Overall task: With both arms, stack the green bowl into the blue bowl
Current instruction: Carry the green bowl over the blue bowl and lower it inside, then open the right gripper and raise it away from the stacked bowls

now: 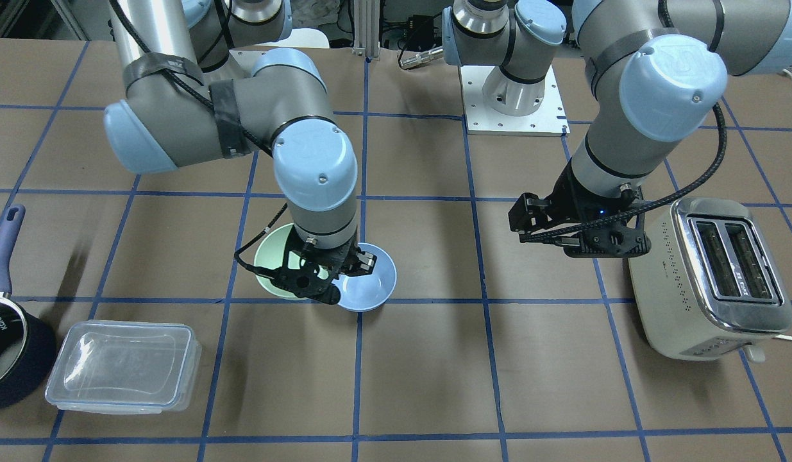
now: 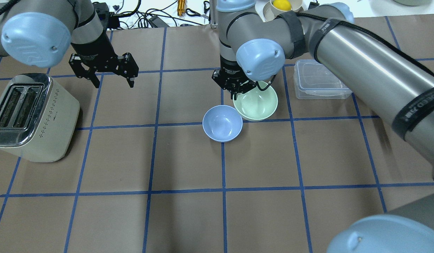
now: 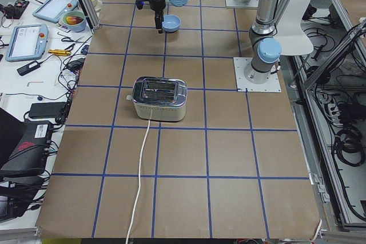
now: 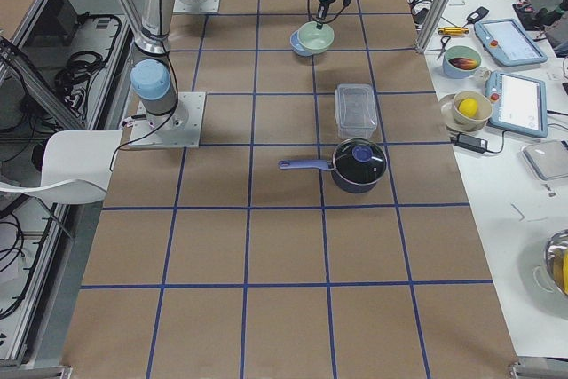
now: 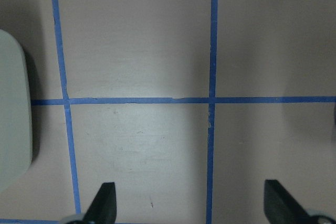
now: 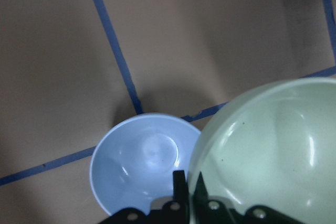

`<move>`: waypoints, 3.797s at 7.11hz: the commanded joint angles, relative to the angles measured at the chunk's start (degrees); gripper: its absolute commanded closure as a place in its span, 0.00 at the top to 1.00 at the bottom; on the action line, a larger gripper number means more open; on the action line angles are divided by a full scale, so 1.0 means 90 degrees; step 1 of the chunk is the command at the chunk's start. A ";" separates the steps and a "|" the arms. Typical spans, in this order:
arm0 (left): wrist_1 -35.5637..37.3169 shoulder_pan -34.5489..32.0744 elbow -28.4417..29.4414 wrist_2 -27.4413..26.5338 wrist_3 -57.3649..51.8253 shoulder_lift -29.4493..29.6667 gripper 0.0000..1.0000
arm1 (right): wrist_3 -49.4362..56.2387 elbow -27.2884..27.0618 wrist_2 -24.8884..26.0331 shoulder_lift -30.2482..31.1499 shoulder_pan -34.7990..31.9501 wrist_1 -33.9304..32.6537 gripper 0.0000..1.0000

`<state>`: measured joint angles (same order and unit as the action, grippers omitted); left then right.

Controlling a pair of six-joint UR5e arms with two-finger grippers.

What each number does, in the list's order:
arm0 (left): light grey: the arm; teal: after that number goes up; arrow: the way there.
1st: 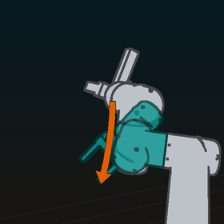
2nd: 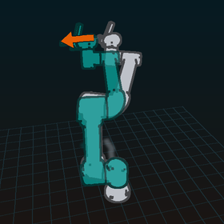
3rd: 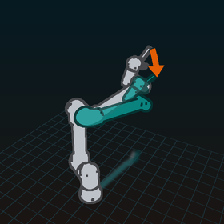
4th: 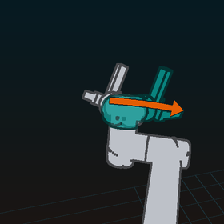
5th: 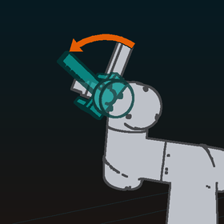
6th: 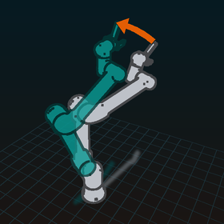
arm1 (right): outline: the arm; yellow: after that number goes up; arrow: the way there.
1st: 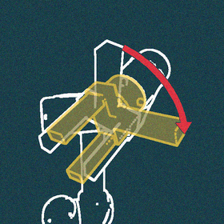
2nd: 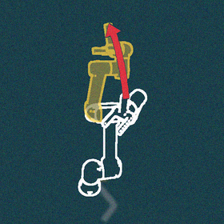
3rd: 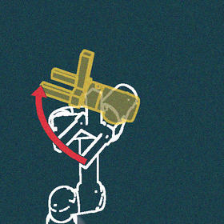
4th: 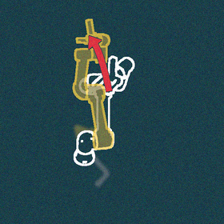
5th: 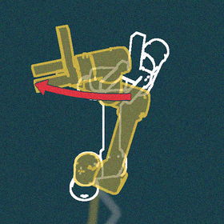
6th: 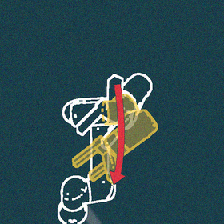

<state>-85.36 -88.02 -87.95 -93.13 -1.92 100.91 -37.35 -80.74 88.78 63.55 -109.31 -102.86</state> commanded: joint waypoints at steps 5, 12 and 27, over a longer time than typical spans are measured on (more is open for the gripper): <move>0.0002 -0.0044 -0.0082 0.0250 0.0038 -0.0060 1.00 | -0.0332 0.0309 -0.0001 -0.0587 -0.0735 0.0042 0.00; 0.0002 -0.0054 -0.0091 0.0250 0.0048 -0.0060 1.00 | -0.0322 0.0485 0.0028 -0.0880 -0.0842 0.0002 0.99; -0.1072 -0.0923 -0.0189 0.0133 -0.0040 -0.1134 1.00 | 0.3927 -0.0273 0.0038 0.2251 0.1843 0.2553 1.00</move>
<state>-95.14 -96.50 -89.30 -92.15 -1.52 91.21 -1.01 -80.04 89.46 80.68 -92.94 -78.83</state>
